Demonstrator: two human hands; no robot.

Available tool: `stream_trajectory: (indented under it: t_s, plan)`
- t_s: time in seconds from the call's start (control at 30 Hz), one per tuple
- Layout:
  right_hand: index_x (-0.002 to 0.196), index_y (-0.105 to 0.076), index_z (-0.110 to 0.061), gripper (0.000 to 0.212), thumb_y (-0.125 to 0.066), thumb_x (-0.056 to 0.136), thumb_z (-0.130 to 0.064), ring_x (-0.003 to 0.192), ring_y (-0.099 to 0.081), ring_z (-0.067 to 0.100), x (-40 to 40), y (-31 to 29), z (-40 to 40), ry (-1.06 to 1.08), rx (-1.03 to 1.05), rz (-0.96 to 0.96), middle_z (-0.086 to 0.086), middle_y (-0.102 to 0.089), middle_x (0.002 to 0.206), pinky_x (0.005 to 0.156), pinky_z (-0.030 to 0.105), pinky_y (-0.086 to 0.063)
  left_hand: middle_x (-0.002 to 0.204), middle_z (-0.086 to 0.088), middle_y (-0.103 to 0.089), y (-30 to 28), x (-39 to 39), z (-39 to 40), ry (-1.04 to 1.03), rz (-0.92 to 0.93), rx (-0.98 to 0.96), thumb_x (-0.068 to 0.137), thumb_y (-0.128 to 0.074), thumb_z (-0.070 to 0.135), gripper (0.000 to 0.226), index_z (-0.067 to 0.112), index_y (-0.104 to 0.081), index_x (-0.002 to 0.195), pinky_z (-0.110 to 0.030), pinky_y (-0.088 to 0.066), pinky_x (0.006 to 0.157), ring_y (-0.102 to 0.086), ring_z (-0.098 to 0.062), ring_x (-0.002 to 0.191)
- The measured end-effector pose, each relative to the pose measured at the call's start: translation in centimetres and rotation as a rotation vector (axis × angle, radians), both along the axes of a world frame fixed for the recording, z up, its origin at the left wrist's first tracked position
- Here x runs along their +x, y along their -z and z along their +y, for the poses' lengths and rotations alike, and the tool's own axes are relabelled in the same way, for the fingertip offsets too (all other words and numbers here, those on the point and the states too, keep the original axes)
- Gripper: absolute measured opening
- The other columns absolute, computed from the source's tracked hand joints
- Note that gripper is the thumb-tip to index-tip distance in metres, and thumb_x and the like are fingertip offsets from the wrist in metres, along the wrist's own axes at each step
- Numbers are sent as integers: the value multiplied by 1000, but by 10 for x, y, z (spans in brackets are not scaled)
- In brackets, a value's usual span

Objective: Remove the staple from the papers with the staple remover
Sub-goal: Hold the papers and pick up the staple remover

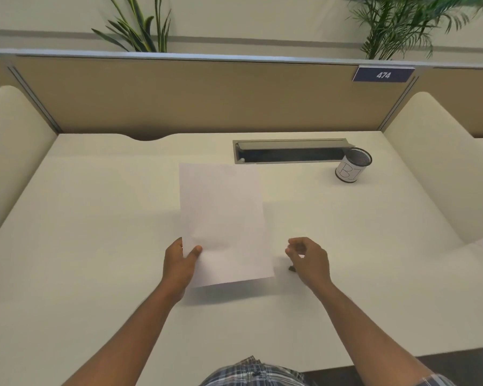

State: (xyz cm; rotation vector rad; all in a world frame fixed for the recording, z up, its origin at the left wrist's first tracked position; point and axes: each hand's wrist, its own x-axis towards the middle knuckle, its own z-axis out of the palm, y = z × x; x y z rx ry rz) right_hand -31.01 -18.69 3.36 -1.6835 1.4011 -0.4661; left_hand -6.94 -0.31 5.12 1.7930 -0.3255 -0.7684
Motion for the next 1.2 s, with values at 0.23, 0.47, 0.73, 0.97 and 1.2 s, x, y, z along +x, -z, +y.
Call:
stream_trajectory:
  t_s: [0.23,0.47,0.73,0.97,1.2]
  plan:
    - [127,-64,-28,55,-83,78,-43,118,-50,23,-41,37,9,-224,-169,463,-4,-56,124,93,38,-45,110,3,-73,8,-1,1,-30,8,0,96,-64,12,20,24,-66,112,-45,-56,93,-69,-24,103]
    - [123,-67,-27,32,-70,92,-29,106,-53,21,-45,46,8,-261,-250,489,-6,-58,117,87,38,-48,108,3,-71,9,-2,-3,-31,7,3,97,-64,13,17,23,-65,111,-40,-55,89,-68,-24,101]
    - [119,-64,-20,20,-61,101,-15,107,-69,7,-34,26,28,-255,140,-47,-12,-75,111,88,22,-54,109,3,-72,8,1,-4,-56,20,-3,97,-64,14,18,22,-65,112,-40,-54,91,-67,-24,102]
    - [138,-51,-22,29,-45,110,-20,95,-66,12,-24,3,48,-391,508,-309,4,-70,113,77,20,-50,103,5,-70,1,6,-3,-96,7,-17,97,-65,13,15,20,-64,110,-36,-52,85,-67,-24,96]
    - [132,-58,-16,32,-41,110,-33,80,-56,7,-12,2,59,-361,494,-348,-1,-67,103,70,21,-46,104,8,-71,-5,9,-3,-107,-19,-50,96,-65,13,15,23,-65,108,-35,-52,83,-67,-20,95]
